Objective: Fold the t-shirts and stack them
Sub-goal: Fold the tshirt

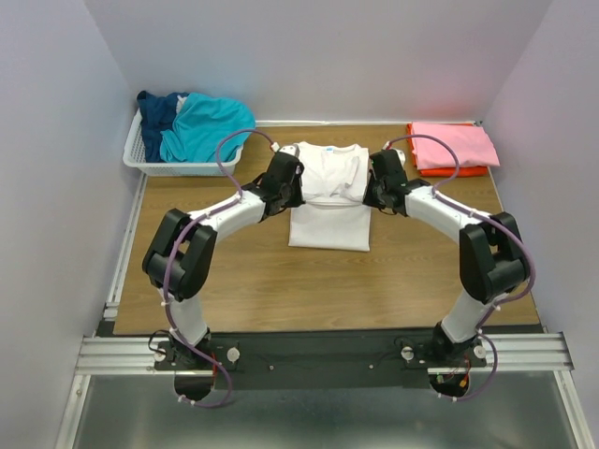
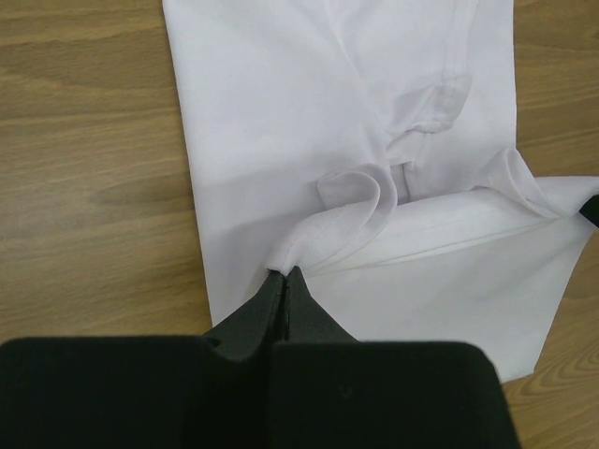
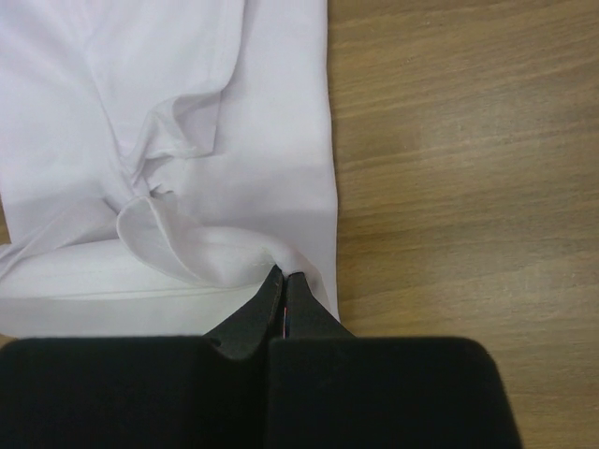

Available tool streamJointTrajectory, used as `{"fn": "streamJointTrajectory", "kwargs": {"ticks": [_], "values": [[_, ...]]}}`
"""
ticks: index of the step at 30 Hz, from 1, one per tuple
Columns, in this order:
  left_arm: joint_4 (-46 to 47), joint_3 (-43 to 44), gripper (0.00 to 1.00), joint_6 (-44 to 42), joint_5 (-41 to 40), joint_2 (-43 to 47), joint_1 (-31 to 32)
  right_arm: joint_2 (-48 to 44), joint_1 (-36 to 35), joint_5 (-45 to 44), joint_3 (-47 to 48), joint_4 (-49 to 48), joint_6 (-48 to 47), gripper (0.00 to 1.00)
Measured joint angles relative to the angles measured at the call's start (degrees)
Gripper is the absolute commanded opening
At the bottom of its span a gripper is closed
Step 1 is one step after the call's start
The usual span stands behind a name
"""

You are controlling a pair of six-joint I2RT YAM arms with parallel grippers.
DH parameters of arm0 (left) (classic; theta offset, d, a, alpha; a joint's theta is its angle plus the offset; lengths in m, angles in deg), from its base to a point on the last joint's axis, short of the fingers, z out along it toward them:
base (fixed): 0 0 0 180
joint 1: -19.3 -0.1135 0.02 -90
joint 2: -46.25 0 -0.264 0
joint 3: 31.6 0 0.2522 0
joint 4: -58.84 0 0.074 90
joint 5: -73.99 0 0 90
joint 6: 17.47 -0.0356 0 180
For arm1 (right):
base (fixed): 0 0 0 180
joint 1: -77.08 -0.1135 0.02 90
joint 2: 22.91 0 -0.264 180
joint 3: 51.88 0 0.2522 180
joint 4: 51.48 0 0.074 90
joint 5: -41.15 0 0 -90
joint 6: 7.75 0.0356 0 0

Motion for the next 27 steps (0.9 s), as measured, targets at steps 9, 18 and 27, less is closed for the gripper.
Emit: {"fn": "streamJointTrajectory", "kwargs": {"ticks": [9, 18, 27], "values": [[0.0, 1.8, 0.00, -0.3, 0.2, -2.8, -1.1, 5.7, 1.9, 2.7, 3.1, -0.4, 0.0, 0.01], [0.0, 1.8, 0.00, -0.3, 0.2, -3.1, -1.7, 7.2, 2.0, 5.4, 4.7, -0.6, -0.4, 0.12], [-0.5, 1.7, 0.98, 0.0, 0.3, -3.2, -2.2, 7.6, 2.3, 7.2, 5.4, -0.7, -1.4, 1.00]]}}
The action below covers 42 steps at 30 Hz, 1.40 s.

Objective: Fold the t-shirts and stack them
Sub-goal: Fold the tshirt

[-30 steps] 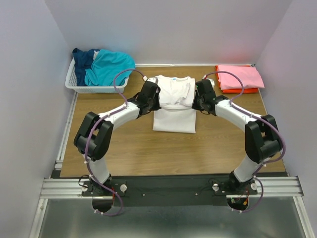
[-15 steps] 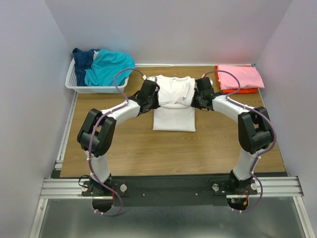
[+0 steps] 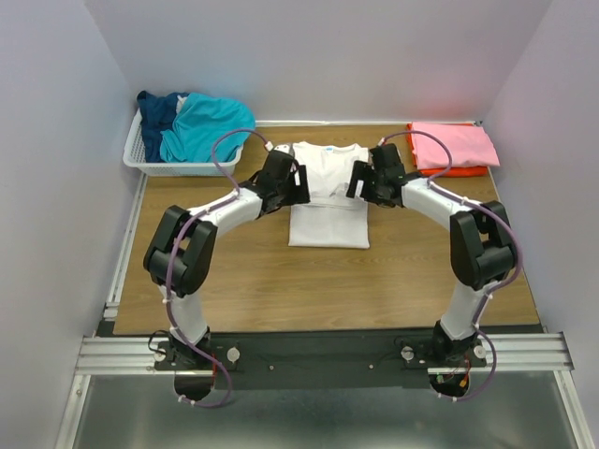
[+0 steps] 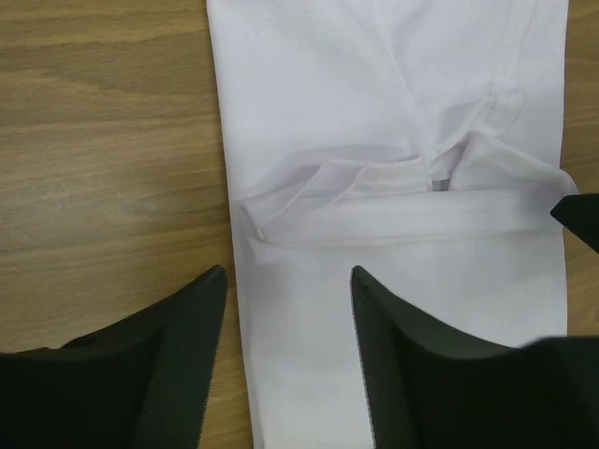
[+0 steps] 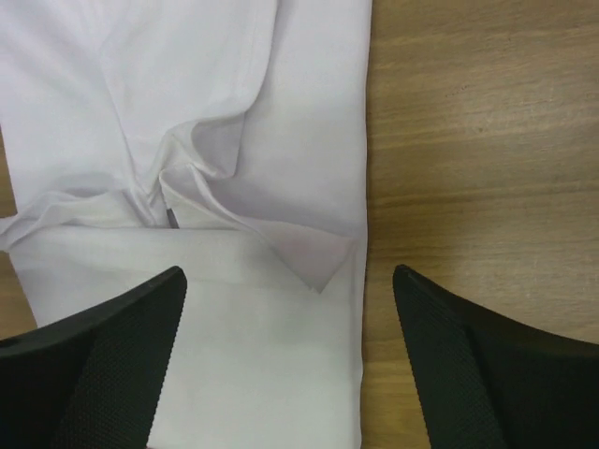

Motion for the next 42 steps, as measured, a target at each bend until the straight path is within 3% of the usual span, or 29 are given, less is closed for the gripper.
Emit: {"fn": "streamJointTrajectory", "kwargs": {"ticks": [7, 11, 17, 21, 27, 42], "values": [[0.5, -5.0, 0.98, 0.7, -0.1, 11.1, 0.0, -7.0, 0.1, 3.8, -1.8, -0.2, -1.2, 1.00], [2.8, -13.2, 0.98, 2.0, 0.3, 20.4, 0.0, -10.9, -0.8, 8.4, -4.5, -1.7, -1.2, 1.00], [8.6, -24.2, 0.99, 3.7, 5.6, 25.7, 0.2, -7.0, -4.4, 14.1, -5.8, -3.9, 0.1, 1.00], [14.8, -28.9, 0.99, 5.1, 10.5, 25.5, 2.0, -1.2, -5.2, 16.1, -5.2, -5.4, 1.3, 1.00], [22.2, -28.9, 0.98, 6.4, 13.4, 20.4, 5.3, 3.7, -5.2, 17.0, -2.3, -6.4, 2.7, 1.00], [26.2, -28.1, 0.98, 6.4, 13.9, 9.3, 7.5, 9.6, -5.2, 13.9, 5.6, -7.6, 3.1, 1.00]]}}
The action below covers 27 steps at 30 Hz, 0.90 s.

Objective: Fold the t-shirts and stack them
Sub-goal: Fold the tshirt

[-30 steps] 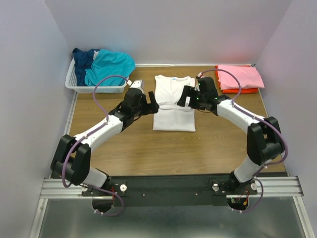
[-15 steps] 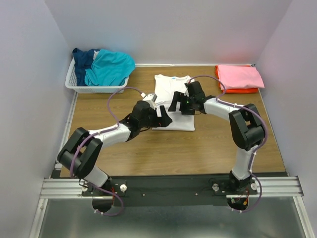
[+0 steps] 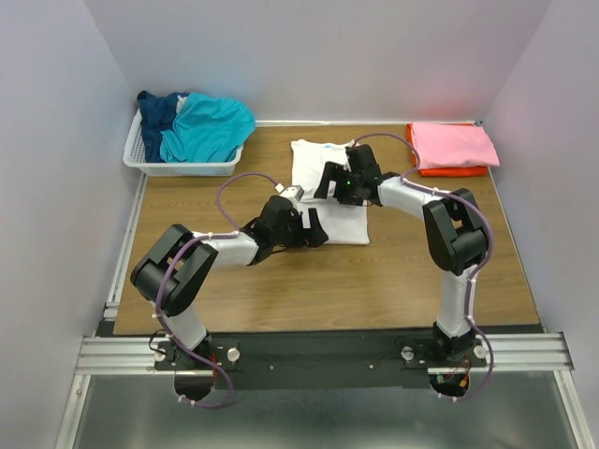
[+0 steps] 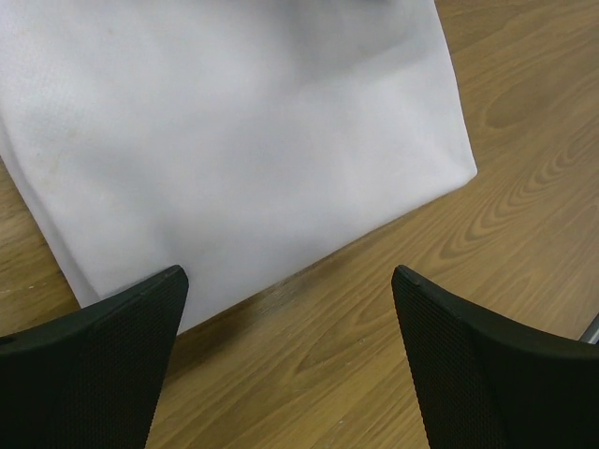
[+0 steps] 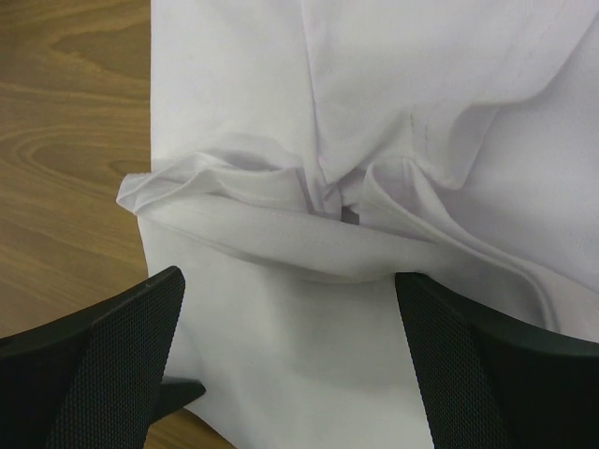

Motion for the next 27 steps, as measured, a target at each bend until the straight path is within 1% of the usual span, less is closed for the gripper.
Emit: {"fn": "streamJointTrajectory", "kwargs": {"ticks": [5, 13, 17, 21, 25, 27], "values": [[0.5, 0.0, 0.98, -0.1, 0.0, -0.2, 0.0, 2.1, 0.0, -2.6, 4.1, 0.0, -0.3, 1.00], [0.6, -0.1, 0.98, -0.2, 0.0, -0.2, 0.0, 6.8, 0.4, -7.5, 15.2, -0.1, -2.4, 1.00], [-0.6, 0.3, 0.98, -0.4, -0.1, 0.3, 0.0, 6.3, 0.8, -8.5, 16.8, -0.4, -3.8, 1.00], [-4.2, 1.0, 0.98, -1.1, -0.9, 3.4, 0.0, 1.2, 0.9, -10.5, 12.1, -0.3, -4.7, 1.00], [-6.8, 1.7, 0.98, -1.4, -3.5, 9.9, 0.0, -10.8, 1.0, -12.9, -0.2, -1.1, -4.6, 1.00], [-8.5, 2.0, 0.98, -1.5, -5.7, 13.0, 0.0, -18.4, 1.1, -13.9, -7.7, -0.8, -3.7, 1.00]]}}
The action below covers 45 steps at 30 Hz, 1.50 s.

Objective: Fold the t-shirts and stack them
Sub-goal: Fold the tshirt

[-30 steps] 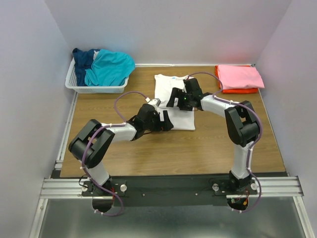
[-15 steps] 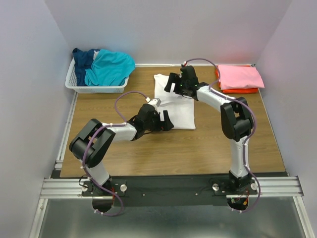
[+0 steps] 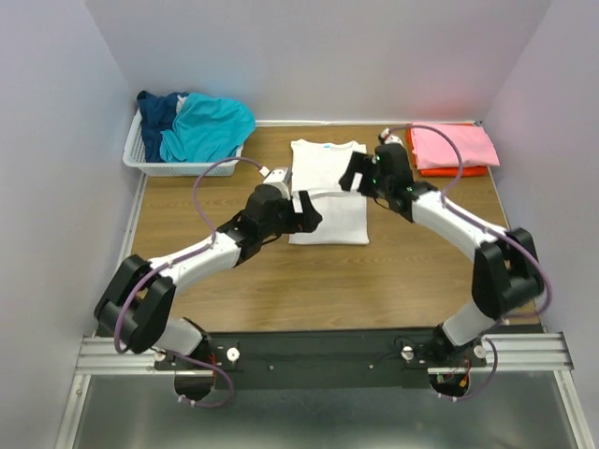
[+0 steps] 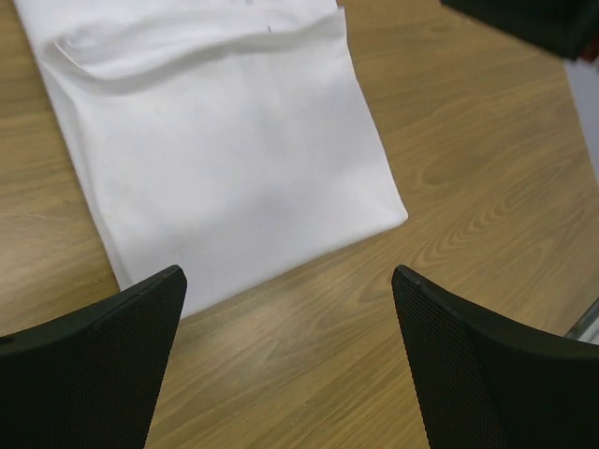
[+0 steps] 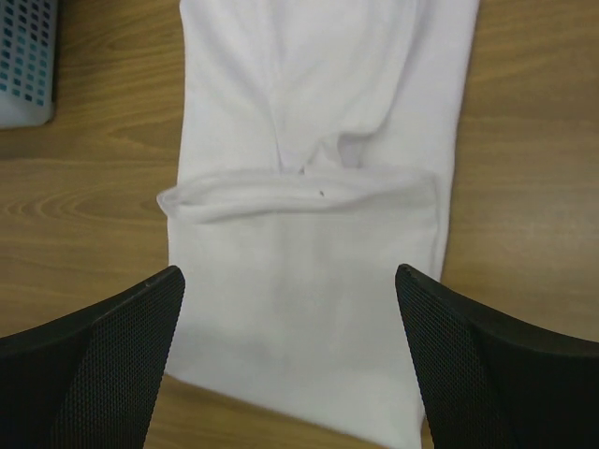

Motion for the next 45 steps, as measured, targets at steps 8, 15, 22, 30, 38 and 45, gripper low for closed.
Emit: {"fn": "streamJointTrajectory", "kwargs": {"ticks": [8, 15, 22, 30, 38, 45], "values": [[-4.2, -0.4, 0.98, 0.3, -7.2, 6.8, -0.9, -17.7, 0.0, 0.0, -19.9, -0.2, 2.8, 1.00], [-6.4, -2.1, 0.82, 1.5, -7.3, 1.3, -2.2, -21.7, 0.0, 2.3, -28.6, 0.1, 4.5, 1.00], [-7.0, -2.1, 0.62, 1.5, -6.6, -4.2, -2.2, -17.8, 0.0, 3.4, -29.0, 0.1, 6.2, 0.99], [-6.1, -1.9, 0.46, 1.9, -6.1, -9.0, -2.3, -16.3, 0.0, 3.3, -29.0, 0.1, 7.3, 0.98], [-4.1, -1.6, 0.02, 2.7, -5.6, -10.9, -2.7, -16.2, 0.0, 3.4, -29.0, 0.1, 7.8, 0.85], [-3.7, -1.6, 0.00, 3.1, -5.2, -11.1, -2.7, -13.4, 0.0, 3.1, -29.0, 0.0, 8.0, 0.54]]}}
